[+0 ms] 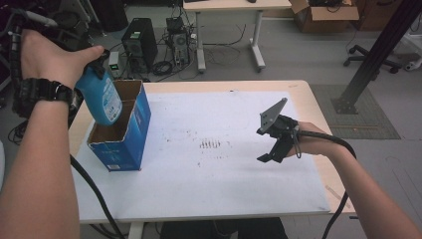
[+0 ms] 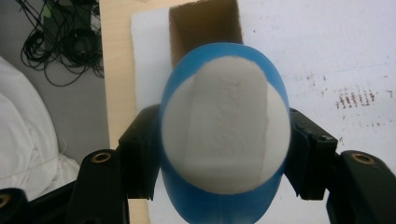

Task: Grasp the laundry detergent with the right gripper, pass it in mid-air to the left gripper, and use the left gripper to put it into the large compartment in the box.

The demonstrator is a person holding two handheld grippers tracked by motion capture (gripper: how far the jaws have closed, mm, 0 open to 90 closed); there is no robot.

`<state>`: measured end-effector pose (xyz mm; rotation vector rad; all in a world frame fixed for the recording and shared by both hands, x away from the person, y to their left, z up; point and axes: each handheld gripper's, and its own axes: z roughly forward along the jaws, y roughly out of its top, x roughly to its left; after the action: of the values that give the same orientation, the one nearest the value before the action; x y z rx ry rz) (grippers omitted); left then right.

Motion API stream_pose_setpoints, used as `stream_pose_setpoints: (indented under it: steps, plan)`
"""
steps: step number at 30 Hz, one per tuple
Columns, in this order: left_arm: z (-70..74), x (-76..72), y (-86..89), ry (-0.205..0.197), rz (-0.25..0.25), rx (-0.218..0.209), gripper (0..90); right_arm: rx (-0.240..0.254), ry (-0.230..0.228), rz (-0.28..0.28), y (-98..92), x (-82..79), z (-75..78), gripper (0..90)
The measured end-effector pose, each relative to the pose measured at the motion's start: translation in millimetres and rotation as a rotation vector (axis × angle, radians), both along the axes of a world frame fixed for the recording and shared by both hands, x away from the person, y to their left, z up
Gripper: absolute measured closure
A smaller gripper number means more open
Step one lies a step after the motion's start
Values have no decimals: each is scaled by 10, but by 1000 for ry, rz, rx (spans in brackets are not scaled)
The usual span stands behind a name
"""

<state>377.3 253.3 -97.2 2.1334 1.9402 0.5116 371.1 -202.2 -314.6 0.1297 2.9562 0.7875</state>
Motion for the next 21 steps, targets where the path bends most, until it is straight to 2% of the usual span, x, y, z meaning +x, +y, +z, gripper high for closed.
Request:
stream_pose_setpoints:
  steps: [3,8,13,21]
  plan:
    - [-50,13,17,0,18,2,381,0,4,-2,-24,-3,-6,82]
    - [-174,42,47,15,21,1,381,-1,4,-3,-38,-4,-15,83]
    - [-350,79,84,28,31,-18,381,-3,7,5,-37,-7,-26,85]
    - [-645,156,100,47,38,-20,381,-9,11,1,-50,-4,-49,85]
